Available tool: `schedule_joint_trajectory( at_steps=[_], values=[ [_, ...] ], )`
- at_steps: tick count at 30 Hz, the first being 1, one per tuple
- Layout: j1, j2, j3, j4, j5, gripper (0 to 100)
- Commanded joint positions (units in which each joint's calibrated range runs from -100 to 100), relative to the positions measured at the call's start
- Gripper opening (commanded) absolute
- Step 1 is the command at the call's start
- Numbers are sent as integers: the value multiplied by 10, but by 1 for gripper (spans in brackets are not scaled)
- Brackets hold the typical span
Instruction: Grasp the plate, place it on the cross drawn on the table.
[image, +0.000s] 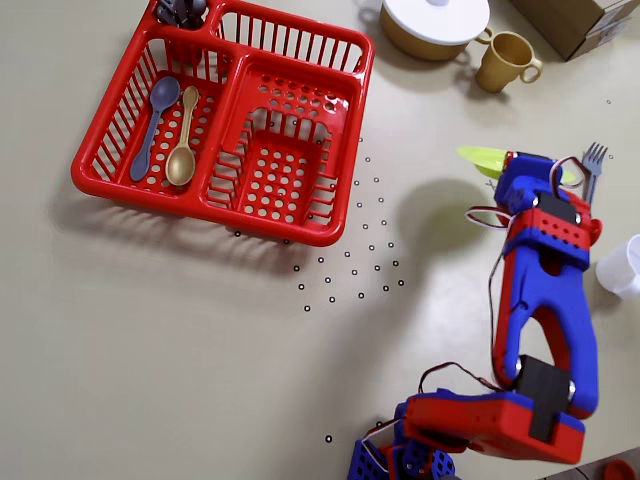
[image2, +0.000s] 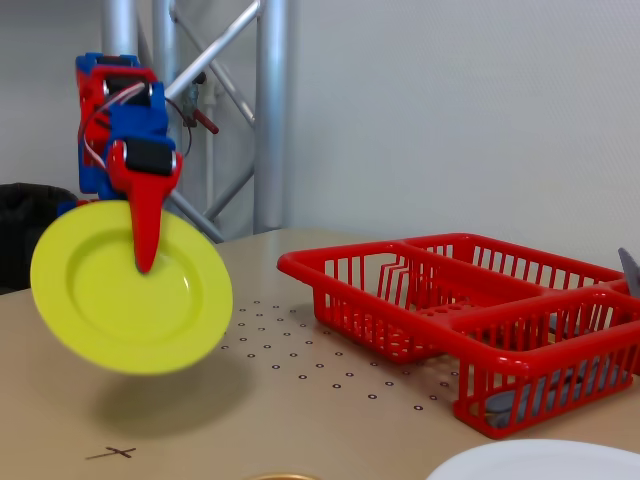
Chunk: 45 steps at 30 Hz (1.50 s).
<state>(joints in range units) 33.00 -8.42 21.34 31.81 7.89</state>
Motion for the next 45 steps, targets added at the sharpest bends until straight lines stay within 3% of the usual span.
schedule_joint_trajectory(
  at_steps=[1, 15, 20, 29, 40, 45],
  values=[
    [11, 11, -17, -43, 1, 0],
    [35, 161, -55, -185, 22, 0],
    [43, 160, 8, -242, 32, 16],
    [43, 136, 98, -295, 46, 23],
    [37, 143, 76, -273, 56, 30],
    [39, 187, -54, -199, 56, 29]
  ],
)
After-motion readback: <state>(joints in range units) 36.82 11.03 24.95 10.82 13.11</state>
